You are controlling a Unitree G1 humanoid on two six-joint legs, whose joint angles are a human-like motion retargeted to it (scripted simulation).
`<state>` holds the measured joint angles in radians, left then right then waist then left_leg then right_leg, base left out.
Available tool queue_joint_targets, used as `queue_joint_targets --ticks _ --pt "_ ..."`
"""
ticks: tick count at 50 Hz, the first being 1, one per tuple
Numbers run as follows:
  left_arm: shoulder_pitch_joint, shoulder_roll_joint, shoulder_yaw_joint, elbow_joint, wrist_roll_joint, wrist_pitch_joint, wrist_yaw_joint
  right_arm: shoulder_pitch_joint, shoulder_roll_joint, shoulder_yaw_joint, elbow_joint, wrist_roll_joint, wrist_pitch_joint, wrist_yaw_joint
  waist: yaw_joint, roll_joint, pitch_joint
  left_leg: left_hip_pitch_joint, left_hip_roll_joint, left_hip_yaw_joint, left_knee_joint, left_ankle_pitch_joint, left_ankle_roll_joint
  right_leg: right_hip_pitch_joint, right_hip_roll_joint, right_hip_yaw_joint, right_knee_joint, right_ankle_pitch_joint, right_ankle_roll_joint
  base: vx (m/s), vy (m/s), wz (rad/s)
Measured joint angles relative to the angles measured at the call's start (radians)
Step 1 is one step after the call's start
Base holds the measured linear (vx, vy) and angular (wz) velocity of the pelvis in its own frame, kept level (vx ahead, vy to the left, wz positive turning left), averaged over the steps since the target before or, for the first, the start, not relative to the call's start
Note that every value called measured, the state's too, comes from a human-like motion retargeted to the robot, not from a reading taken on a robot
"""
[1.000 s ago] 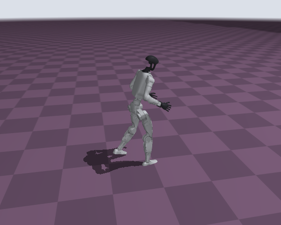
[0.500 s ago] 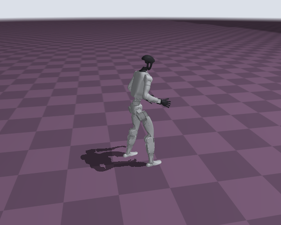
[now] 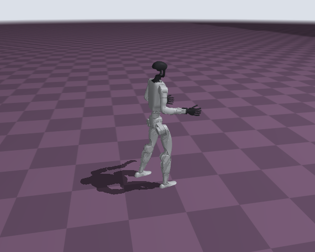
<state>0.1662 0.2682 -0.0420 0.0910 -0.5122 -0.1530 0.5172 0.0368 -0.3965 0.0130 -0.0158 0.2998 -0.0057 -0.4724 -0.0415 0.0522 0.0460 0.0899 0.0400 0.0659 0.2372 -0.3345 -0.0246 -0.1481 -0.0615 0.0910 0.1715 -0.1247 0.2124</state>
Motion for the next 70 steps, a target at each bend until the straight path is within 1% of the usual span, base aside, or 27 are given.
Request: queue_joint_targets --ticks 5,10,15,19,22,25,27,31,33,34,37,40,43,45,48,50,51,53,55,57,58,59,60,62,65,68,70 --pt "-0.079 -0.042 -0.034 -0.052 0.011 -0.01 -0.006 -0.092 0.02 0.037 -0.077 -0.025 -0.018 -0.027 -0.007 0.018 -0.053 0.04 0.019 0.018 -0.008 -0.002 -0.005 0.039 0.022 0.011 -0.018 -0.015 0.003 0.16 -0.06 -0.19" --pt "-0.188 -0.054 -0.095 -0.068 0.021 -0.009 -0.015 -0.112 -0.011 0.09 -0.14 -0.057 -0.006 0.027 -0.001 0.005 -0.026 0.046 0.023 0.03 0.045 0.008 0.0 0.059 0.025 0.019 0.011 -0.024 0.005 0.06 -0.03 -0.07" --pt "-0.154 0.008 -0.103 -0.052 0.163 0.002 -0.157 0.071 -0.095 0.082 -0.147 -0.15 -0.001 0.151 -0.004 -0.022 0.048 0.008 0.017 0.011 0.065 0.024 -0.014 0.042 0.011 -0.004 0.016 -0.018 0.015 -0.04 -0.03 0.24" --pt "0.019 0.062 -0.012 -0.011 0.321 0.011 -0.186 0.302 -0.107 0.056 -0.048 -0.138 -0.001 0.168 -0.023 -0.035 0.102 -0.04 0.013 -0.013 0.029 0.032 -0.017 0.006 -0.001 -0.034 -0.024 0.004 0.024 -0.09 -0.03 0.37" --pt "0.184 0.1 0.09 0.01 0.349 0.01 -0.161 0.474 -0.099 0.009 -0.002 -0.106 0.0 0.152 -0.034 -0.046 0.145 -0.083 0.006 -0.021 0.003 0.047 -0.016 -0.027 -0.01 -0.044 -0.062 0.029 0.034 -0.11 -0.03 0.18" --pt "0.363 0.133 0.183 -0.008 0.252 -0.019 -0.127 0.612 -0.111 -0.035 -0.027 -0.096 -0.013 0.102 -0.043 -0.066 0.206 -0.12 0.001 -0.009 -0.018 0.075 -0.028 -0.068 -0.015 -0.033 -0.085 0.07 0.049 -0.16 -0.06 -0.17" --pt "0.47 0.147 0.205 -0.033 0.139 -0.051 -0.08 0.657 -0.133 -0.034 -0.053 -0.081 -0.022 0.066 -0.042 -0.082 0.262 -0.144 0.013 0.009 -0.014 0.091 -0.045 -0.101 0.004 -0.016 -0.084 0.106 0.049 -0.22 -0.13 -0.53" --pt "0.604 0.18 0.133 -0.081 -0.066 -0.1 0.022 0.647 -0.178 0.039 -0.062 -0.033 -0.009 0.025 -0.029 -0.12 0.391 -0.23 0.027 0.042 0.061 0.102 -0.049 -0.199 0.036 0.04 -0.035 0.174 0.049 -0.33 -0.09 -0.67" --pt "0.622 0.207 0.077 -0.097 -0.114 -0.093 0.012 0.617 -0.186 0.087 -0.045 -0.033 0.011 0.033 -0.025 -0.134 0.446 -0.32 0.02 0.04 0.162 0.08 -0.024 -0.278 0.04 0.077 0.027 0.18 0.049 -0.43 0.06 -0.4" --pt "0.616 0.22 0.056 -0.099 -0.112 -0.084 -0.009 0.602 -0.184 0.107 -0.032 -0.047 0.017 0.039 -0.027 -0.136 0.458 -0.391 0.013 0.032 0.24 0.056 -0.005 -0.336 0.04 0.093 0.078 0.167 0.049 -0.46 0.14 -0.13" --pt "0.53 0.229 0.025 -0.068 -0.026 -0.058 -0.052 0.547 -0.15 0.145 0.034 -0.109 0.012 0.015 -0.043 -0.114 0.464 -0.647 -0.006 -0.009 0.545 -0.057 0.059 -0.565 0.044 0.111 0.326 0.069 0.047 -0.42 0.2 0.22" --pt "0.314 0.166 -0.003 0.045 0.084 -0.029 0.031 0.436 -0.071 0.17 0.188 -0.107 -0.001 -0.095 -0.063 -0.063 0.463 -0.851 -0.014 -0.063 0.888 -0.203 0.114 -0.778 0.057 0.067 0.683 -0.079 0.013 -0.25 0.11 0.55" --pt "-0.015 0.065 -0.059 0.225 0.116 0.039 0.127 0.207 0.007 0.175 0.435 0.008 0.016 -0.161 -0.092 -0.021 0.463 -0.949 -0.022 -0.097 1.181 -0.294 0.146 -0.884 0.048 0.026 0.989 -0.18 -0.046 -0.15 0.08 0.65" --pt "-0.259 0.005 -0.096 0.349 0.108 0.081 0.143 0.016 0.035 0.166 0.563 0.073 0.026 -0.167 -0.115 -0.01 0.455 -0.97 -0.025 -0.102 1.309 -0.319 0.154 -0.907 0.039 0.012 1.118 -0.209 -0.081 -0.2 0.1 0.46" --pt "-0.659 -0.035 -0.159 0.484 0.078 0.089 0.143 -0.28 0.039 0.216 0.534 0.153 -0.017 -0.174 -0.16 -0.019 0.427 -0.946 -0.025 -0.087 1.333 -0.31 0.163 -0.872 0.025 0.005 1.124 -0.174 -0.102 -0.35 0.16 0.13" --pt "-0.926 0.0 -0.222 0.519 0.047 0.065 0.169 -0.481 0.012 0.316 0.394 0.201 -0.055 -0.155 -0.202 -0.034 0.41 -0.9 -0.022 -0.067 1.243 -0.256 0.16 -0.795 0.024 0.015 0.983 -0.075 -0.083 -0.53 0.23 -0.17" --pt "-1.053 0.045 -0.257 0.516 0.033 0.047 0.189 -0.594 -0.019 0.381 0.304 0.202 -0.059 -0.141 -0.223 -0.045 0.406 -0.86 -0.017 -0.049 1.153 -0.198 0.146 -0.728 0.028 0.034 0.839 0.018 -0.052 -0.61 0.26 -0.38" --pt "-1.276 0.146 -0.323 0.485 0.017 0.007 0.228 -0.821 -0.09 0.501 0.132 0.154 -0.057 -0.123 -0.255 -0.068 0.389 -0.765 -0.009 -0.009 0.919 -0.029 0.098 -0.561 0.02 0.08 0.47 0.234 0.032 -0.67 0.19 -0.71" --pt "-1.449 0.254 -0.385 0.423 0.02 -0.045 0.255 -1.042 -0.157 0.589 -0.003 0.033 -0.039 -0.132 -0.239 -0.076 0.369 -0.64 0.043 -0.026 0.627 0.214 -0.024 -0.355 0.045 0.036 0.055 0.438 0.049 -0.72 -0.22 -1.49" --pt "-1.584 0.347 -0.438 0.345 0.021 -0.09 0.267 -1.242 -0.212 0.628 -0.076 -0.095 -0.017 -0.152 -0.155 -0.083 0.326 -0.491 0.069 -0.068 0.204 0.565 -0.148 -0.25 0.072 -0.027 -0.116 0.48 0.049 -0.88 -0.28 -2.48" --pt "-1.64 0.393 -0.465 0.306 0.017 -0.109 0.266 -1.326 -0.228 0.631 -0.093 -0.135 -0.016 -0.165 -0.102 -0.075 0.298 -0.415 0.087 -0.109 -0.031 0.738 -0.206 -0.219 0.088 -0.053 -0.132 0.463 0.049 -0.96 -0.05 -2.76" --pt "-1.681 0.439 -0.489 0.268 0.013 -0.128 0.263 -1.39 -0.234 0.626 -0.101 -0.157 -0.018 -0.179 -0.054 -0.057 0.271 -0.377 0.11 -0.136 -0.167 0.821 -0.23 -0.181 0.1 -0.066 -0.114 0.439 0.049 -0.98 0.13 -2.68" --pt "-1.716 0.486 -0.511 0.23 0.009 -0.146 0.258 -1.444 -0.235 0.616 -0.104 -0.171 -0.022 -0.192 -0.008 -0.035 0.243 -0.359 0.134 -0.156 -0.253 0.858 -0.237 -0.142 0.11 -0.072 -0.08 0.411 0.049 -0.96 0.17 -2.18" --pt "-1.761 0.593 -0.54 0.154 -0.017 -0.191 0.258 -1.513 -0.212 0.584 -0.084 -0.177 -0.017 -0.227 0.048 -0.012 0.194 -0.37 0.177 -0.093 -0.321 0.813 -0.226 -0.076 0.105 -0.025 0.055 0.37 0.049 -0.95 0.11 -1.41" --pt "-1.684 0.769 -0.528 0.025 -0.085 -0.254 0.271 -1.452 -0.143 0.506 -0.082 -0.163 -0.014 -0.266 0.064 -0.043 0.074 -0.463 0.154 0.155 -0.193 0.615 -0.144 0.007 0.039 0.059 0.313 0.286 0.049 -0.84 -0.03 -0.29" --pt "-1.465 0.885 -0.448 -0.109 -0.143 -0.28 0.246 -1.271 -0.099 0.425 -0.14 -0.114 -0.016 -0.219 0.072 -0.103 -0.064 -0.662 0.161 0.26 0.214 0.413 -0.065 0.118 -0.03 0.066 0.428 0.287 0.049 -0.78 -0.21 0.2" --pt "-1.312 0.922 -0.378 -0.182 -0.166 -0.281 0.201 -1.186 -0.091 0.39 -0.174 -0.094 -0.005 -0.157 0.108 -0.131 -0.12 -0.807 0.195 0.245 0.551 0.349 -0.043 0.202 -0.057 0.058 0.398 0.335 0.049 -0.81 -0.21 -0.49"
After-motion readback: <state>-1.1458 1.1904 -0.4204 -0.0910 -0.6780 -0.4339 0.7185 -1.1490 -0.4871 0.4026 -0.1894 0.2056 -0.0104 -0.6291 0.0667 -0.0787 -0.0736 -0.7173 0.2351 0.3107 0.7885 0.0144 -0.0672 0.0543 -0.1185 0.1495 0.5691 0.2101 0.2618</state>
